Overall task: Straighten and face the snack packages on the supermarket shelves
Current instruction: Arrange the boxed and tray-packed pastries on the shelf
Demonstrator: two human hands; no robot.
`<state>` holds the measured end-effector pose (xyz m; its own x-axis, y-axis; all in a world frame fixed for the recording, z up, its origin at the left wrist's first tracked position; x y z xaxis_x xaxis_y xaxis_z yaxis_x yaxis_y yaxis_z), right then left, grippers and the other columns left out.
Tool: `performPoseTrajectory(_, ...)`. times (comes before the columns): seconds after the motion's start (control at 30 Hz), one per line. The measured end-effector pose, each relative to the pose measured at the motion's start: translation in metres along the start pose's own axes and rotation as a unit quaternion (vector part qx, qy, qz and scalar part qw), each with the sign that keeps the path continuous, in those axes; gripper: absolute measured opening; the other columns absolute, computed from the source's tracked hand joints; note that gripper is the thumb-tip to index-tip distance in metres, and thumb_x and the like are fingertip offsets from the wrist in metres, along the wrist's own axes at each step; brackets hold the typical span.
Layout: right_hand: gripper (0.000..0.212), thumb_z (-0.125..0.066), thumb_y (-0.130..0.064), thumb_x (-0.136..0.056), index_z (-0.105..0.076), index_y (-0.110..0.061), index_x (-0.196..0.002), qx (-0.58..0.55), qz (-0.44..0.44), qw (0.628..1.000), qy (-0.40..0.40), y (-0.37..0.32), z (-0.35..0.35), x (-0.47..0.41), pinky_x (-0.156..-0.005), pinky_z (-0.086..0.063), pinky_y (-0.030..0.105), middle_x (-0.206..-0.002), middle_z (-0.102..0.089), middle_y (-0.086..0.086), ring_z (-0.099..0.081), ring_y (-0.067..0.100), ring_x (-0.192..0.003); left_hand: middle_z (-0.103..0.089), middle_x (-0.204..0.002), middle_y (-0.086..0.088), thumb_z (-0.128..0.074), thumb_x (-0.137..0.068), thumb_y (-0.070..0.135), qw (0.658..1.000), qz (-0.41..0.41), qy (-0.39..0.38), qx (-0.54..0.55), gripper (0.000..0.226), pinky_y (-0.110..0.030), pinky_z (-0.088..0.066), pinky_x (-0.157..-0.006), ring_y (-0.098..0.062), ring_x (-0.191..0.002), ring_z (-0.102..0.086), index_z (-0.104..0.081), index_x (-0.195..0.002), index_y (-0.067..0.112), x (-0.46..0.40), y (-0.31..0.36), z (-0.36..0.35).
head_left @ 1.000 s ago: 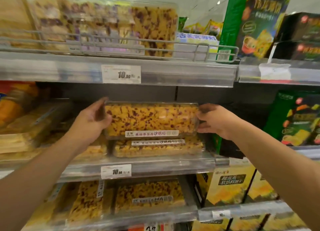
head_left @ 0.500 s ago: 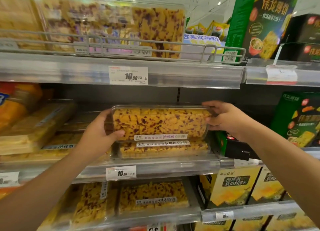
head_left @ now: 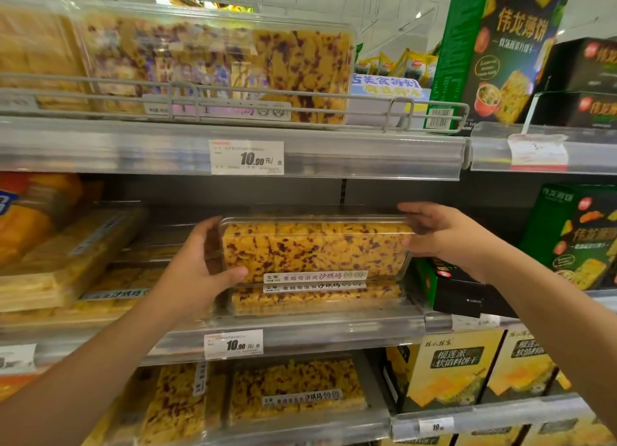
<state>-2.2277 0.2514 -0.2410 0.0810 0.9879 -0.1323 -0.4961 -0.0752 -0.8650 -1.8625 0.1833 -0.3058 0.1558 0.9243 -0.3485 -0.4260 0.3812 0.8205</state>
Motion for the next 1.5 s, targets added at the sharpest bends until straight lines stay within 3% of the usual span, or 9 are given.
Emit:
performPoseTrajectory(0.27, 0.086, -0.081, -0.013, -0.073, -0.037, -0.03, -0.145, 0.066, 0.058, 0.996, -0.023, -0.002, -0.004, -0.009, -0.082, -0.044, 0.013, -0.135, -0.046, -0.016, -0.051, 0.003, -0.116, -0.051, -0.114, 0.029, -0.087, -0.063, 0.031, 1.0, -0.005, -0.004, -0.005, 0.1, -0.037, -0.048, -0.099, -0.009, -0.119, -0.052, -0.026, -0.143, 0.038, 0.0, 0.0, 0.002)
performPoseTrajectory(0.43, 0.081, -0.079, -0.039, -0.072, -0.039, -0.037, -0.142, 0.158, 0.078, 0.984, -0.016, -0.015, -0.012, -0.004, -0.071, -0.051, 0.012, -0.121, -0.056, -0.018, -0.061, -0.002, -0.096, -0.05, -0.117, 0.029, -0.084, -0.055, 0.045, 1.0, 0.001, -0.001, -0.001, 0.105, -0.037, -0.048, -0.1, -0.008, -0.12, -0.051, -0.027, -0.143, 0.038, 0.002, 0.001, 0.005)
performPoseTrajectory(0.6, 0.084, -0.047, -0.078, -0.068, -0.03, -0.044, -0.143, 0.361, 0.192, 0.913, -0.002, -0.048, -0.046, -0.001, -0.096, -0.037, 0.022, -0.14, -0.04, -0.02, -0.039, 0.001, -0.123, -0.057, -0.119, 0.025, -0.081, -0.071, 0.037, 0.997, -0.019, 0.046, 0.061, 0.077, -0.033, -0.049, -0.097, 0.005, -0.113, -0.055, -0.037, -0.133, 0.047, 0.021, -0.003, 0.024)
performPoseTrajectory(0.77, 0.064, -0.046, -0.061, -0.082, -0.035, -0.043, -0.142, 0.355, 0.324, 0.876, -0.026, -0.09, -0.118, -0.006, -0.106, -0.026, 0.023, -0.15, -0.033, -0.019, -0.031, 0.003, -0.135, -0.067, -0.107, 0.008, -0.071, -0.086, 0.016, 0.988, -0.02, 0.116, 0.101, 0.047, -0.033, -0.056, -0.084, -0.006, -0.1, -0.065, -0.051, -0.116, 0.046, 0.05, -0.011, 0.061)
performPoseTrajectory(0.97, 0.051, -0.053, -0.049, -0.092, -0.043, -0.036, -0.141, 0.322, 0.451, 0.829, -0.08, -0.142, -0.219, -0.016, -0.108, -0.013, 0.015, -0.149, -0.038, -0.017, -0.026, 0.0, -0.139, -0.075, -0.084, -0.006, -0.068, -0.086, 0.024, 0.982, 0.026, 0.153, 0.111, 0.005, -0.029, -0.052, -0.064, -0.016, -0.077, -0.07, -0.072, -0.09, 0.026, 0.09, -0.023, 0.12)
performPoseTrajectory(1.1, 0.053, -0.055, -0.048, -0.089, -0.048, -0.03, -0.138, 0.295, 0.464, 0.825, -0.133, -0.169, -0.299, -0.02, -0.11, -0.025, 0.021, -0.144, -0.047, -0.01, -0.037, 0.006, -0.135, -0.074, -0.081, -0.007, -0.064, -0.091, 0.026, 0.974, 0.132, 0.145, 0.117, 0.014, -0.036, -0.048, -0.065, -0.021, -0.072, -0.069, -0.072, -0.087, 0.015, 0.102, -0.044, 0.16)
performPoseTrajectory(1.23, 0.061, -0.064, -0.044, -0.086, -0.044, -0.03, -0.141, 0.318, 0.401, 0.843, -0.167, -0.177, -0.362, -0.029, -0.11, -0.029, 0.021, -0.147, -0.045, -0.007, -0.038, 0.007, -0.135, -0.075, -0.092, -0.013, -0.062, -0.086, 0.05, 0.94, 0.293, 0.002, 0.175, 0.048, -0.036, -0.05, -0.067, -0.031, -0.082, -0.07, -0.062, -0.111, 0.01, 0.1, -0.07, 0.192)
performPoseTrajectory(1.33, 0.062, -0.066, -0.042, -0.084, -0.045, -0.031, -0.141, 0.341, 0.367, 0.851, -0.159, -0.175, -0.386, -0.029, -0.102, -0.024, 0.009, -0.146, -0.045, -0.009, -0.038, 0.005, -0.133, -0.074, -0.096, -0.016, -0.059, -0.084, 0.059, 0.906, 0.327, -0.09, 0.255, 0.056, -0.034, -0.054, -0.061, -0.032, -0.08, -0.071, -0.053, -0.117, 0.015, 0.093, -0.083, 0.202)
performPoseTrajectory(1.5, 0.052, -0.063, -0.03, -0.089, -0.05, -0.028, -0.139, 0.36, 0.342, 0.861, -0.11, -0.182, -0.399, -0.022, -0.106, -0.032, 0.018, -0.143, -0.05, -0.008, -0.043, 0.006, -0.13, -0.074, -0.099, -0.018, -0.062, -0.079, 0.065, 0.858, 0.358, -0.093, 0.357, 0.067, -0.037, -0.056, -0.06, -0.033, -0.079, -0.073, -0.05, -0.118, 0.012, 0.08, -0.094, 0.199)
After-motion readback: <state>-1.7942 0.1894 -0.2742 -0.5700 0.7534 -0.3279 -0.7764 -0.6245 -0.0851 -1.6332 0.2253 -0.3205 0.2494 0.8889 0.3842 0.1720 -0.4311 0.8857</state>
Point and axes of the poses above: each hand's wrist, its own x-axis away from the middle knuckle, its own z-axis out of the back of the hand, y = z × x, the point moved 2 cm from there along -x, towards the middle knuckle
